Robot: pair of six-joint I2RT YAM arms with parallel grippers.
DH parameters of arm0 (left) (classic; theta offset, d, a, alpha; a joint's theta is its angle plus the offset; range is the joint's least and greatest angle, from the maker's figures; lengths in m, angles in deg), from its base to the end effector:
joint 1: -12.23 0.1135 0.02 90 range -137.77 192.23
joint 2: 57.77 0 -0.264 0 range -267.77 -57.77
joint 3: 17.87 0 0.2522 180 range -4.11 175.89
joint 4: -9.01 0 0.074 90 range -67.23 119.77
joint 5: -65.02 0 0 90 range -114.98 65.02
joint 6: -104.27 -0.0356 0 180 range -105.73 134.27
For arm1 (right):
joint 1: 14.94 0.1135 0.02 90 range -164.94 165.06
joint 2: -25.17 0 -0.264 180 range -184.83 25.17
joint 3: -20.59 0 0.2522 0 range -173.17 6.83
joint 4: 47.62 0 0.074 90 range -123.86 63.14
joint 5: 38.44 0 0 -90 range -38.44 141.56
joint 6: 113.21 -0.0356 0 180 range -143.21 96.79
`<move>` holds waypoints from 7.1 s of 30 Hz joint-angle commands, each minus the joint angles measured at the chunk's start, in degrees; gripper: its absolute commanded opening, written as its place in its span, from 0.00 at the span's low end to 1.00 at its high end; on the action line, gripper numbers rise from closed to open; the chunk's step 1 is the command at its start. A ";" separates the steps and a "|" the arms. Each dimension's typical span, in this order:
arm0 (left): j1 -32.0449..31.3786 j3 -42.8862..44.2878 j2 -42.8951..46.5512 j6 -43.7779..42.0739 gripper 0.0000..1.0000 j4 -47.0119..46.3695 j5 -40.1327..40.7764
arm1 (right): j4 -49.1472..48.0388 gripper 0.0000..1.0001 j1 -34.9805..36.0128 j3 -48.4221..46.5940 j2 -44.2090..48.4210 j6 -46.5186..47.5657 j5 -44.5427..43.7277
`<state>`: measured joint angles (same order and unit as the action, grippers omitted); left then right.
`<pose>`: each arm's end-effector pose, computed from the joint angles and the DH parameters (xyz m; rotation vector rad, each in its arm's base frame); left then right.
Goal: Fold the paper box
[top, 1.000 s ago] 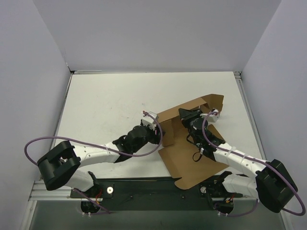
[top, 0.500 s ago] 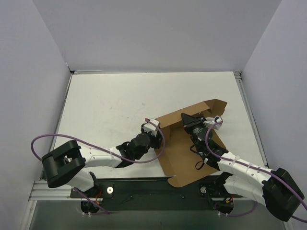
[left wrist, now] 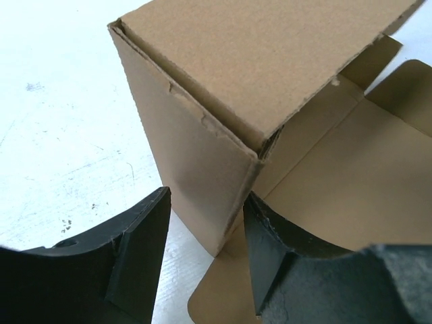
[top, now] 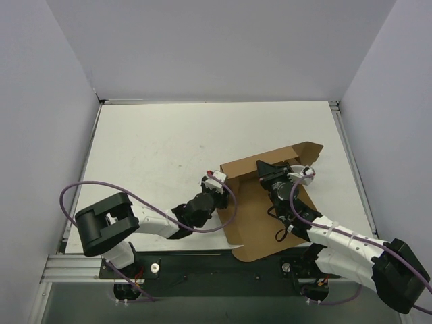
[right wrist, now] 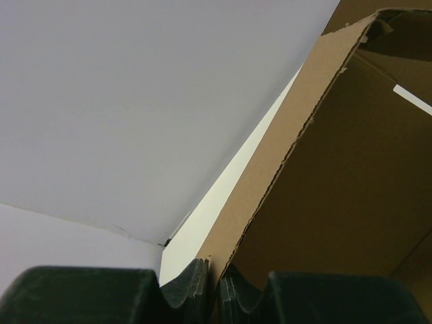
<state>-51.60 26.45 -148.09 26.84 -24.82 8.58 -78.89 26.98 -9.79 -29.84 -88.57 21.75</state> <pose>0.1491 -0.2588 0.1742 0.3662 1.7307 -0.4508 0.1622 0.1218 0.2368 0.7493 1.3878 1.1283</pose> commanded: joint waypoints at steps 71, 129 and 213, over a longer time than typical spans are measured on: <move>20.06 13.90 7.35 7.55 0.00 38.01 -26.79 | 63.50 0.73 -1.03 -13.53 17.57 20.89 -7.47; 23.67 7.75 3.05 -1.59 0.59 10.52 -42.87 | 45.48 0.12 -6.14 -7.64 20.72 42.86 2.55; 26.15 6.53 -6.71 0.44 0.16 -9.36 -47.38 | 40.82 0.11 -14.31 -7.90 17.39 49.28 36.66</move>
<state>-20.13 35.59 -158.02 24.18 -28.88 -42.17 -35.05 12.72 -17.44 -11.65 -38.54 53.67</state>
